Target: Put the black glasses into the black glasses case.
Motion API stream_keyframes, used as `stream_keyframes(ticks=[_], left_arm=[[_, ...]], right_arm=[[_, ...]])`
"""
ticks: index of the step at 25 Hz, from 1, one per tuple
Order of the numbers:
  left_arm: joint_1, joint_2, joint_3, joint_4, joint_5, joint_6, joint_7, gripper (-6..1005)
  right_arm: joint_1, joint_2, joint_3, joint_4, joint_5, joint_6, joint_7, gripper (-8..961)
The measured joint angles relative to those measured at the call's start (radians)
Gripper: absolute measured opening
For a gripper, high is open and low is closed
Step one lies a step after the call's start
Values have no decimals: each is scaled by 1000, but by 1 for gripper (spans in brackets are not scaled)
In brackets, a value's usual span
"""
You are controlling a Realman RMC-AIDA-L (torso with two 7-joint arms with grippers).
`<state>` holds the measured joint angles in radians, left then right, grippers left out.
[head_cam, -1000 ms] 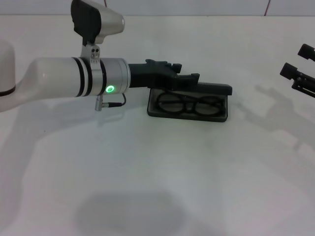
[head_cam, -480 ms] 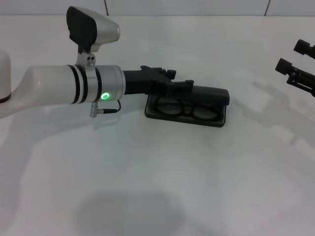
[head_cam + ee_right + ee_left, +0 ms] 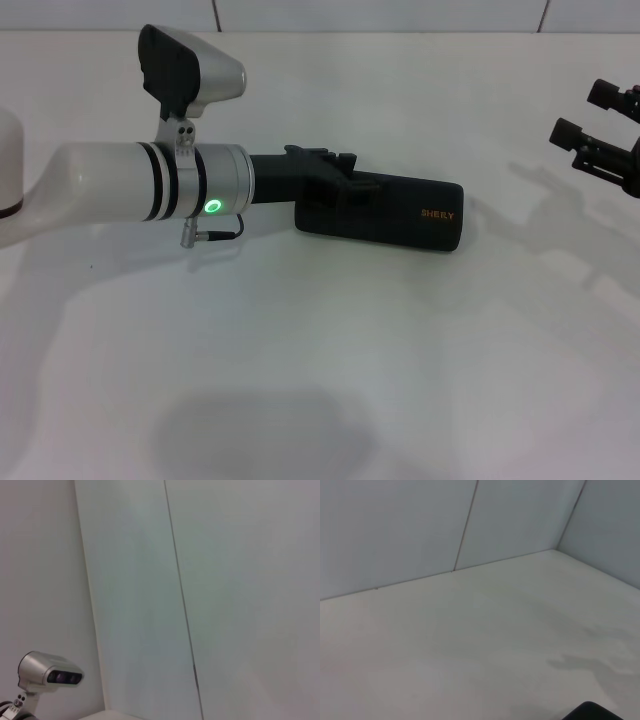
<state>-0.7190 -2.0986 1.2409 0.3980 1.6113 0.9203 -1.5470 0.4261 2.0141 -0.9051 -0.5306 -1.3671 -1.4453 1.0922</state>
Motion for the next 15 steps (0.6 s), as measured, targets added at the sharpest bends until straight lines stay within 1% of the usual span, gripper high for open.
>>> stream_keyframes(ticks=[4, 7, 10, 13, 15], left_arm=[[14, -1, 2, 6, -42, 8, 26, 642], [31, 1, 1, 10, -161, 55, 109, 642], [66, 5, -5, 21, -291, 204, 233, 642], [142, 10, -8, 58, -400, 395, 369, 643], [195, 16, -8, 83, -431, 502, 434, 644]], right_arm=[[0, 0, 0, 0, 0, 0, -1, 793], [0, 0, 0, 0, 0, 0, -8, 793], [-4, 3, 3, 0, 6, 0, -13, 793], [-9, 6, 6, 1, 7, -12, -18, 794], [-13, 7, 5, 3, 7, -30, -33, 794]])
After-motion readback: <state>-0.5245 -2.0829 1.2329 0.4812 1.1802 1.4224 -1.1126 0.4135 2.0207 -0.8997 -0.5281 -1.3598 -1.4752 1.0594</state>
